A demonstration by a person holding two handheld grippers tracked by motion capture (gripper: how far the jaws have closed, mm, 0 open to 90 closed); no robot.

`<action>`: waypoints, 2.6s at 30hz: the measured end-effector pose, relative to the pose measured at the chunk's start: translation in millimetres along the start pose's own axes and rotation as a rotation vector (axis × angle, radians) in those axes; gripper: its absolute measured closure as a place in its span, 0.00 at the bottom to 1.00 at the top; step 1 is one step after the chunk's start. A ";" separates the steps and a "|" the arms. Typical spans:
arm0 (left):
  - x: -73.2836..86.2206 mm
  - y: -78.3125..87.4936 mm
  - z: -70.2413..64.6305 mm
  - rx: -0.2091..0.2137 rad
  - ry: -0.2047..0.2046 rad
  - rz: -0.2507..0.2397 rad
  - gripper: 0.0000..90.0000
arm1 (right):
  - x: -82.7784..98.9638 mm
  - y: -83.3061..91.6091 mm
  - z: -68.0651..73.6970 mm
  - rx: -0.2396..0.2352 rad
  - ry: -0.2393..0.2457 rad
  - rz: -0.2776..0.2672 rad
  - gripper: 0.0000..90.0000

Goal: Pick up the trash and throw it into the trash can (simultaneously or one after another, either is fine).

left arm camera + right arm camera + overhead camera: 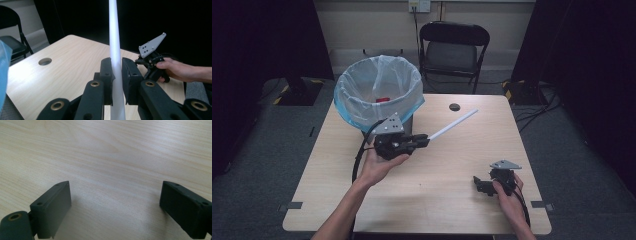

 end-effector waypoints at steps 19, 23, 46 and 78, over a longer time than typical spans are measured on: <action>-41.8 21.1 19.9 -0.038 0.006 -0.086 0.89 | 0.0 0.0 -0.1 0.000 0.001 -0.001 0.10; -48.8 22.0 26.4 -0.057 -0.006 -0.089 0.89 | 0.0 0.0 -0.1 0.000 0.000 0.000 0.10; -81.7 45.9 58.9 -0.093 0.028 -0.169 0.89 | 0.0 0.0 0.0 0.000 0.000 0.000 0.10; -100.2 69.8 123.6 -0.206 0.064 -0.200 0.89 | -0.2 -0.1 -0.2 0.001 0.002 -0.001 0.10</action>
Point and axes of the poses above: each handheld gripper's, and its own axes: y roughly backward along the jaws, x roughly out of its underside, z roughly to its left, the point moved 7 cm from there along -y, roughly forward along the jaws, and after that the axes turned 9 degrees about -x, right-handed, at the moved point
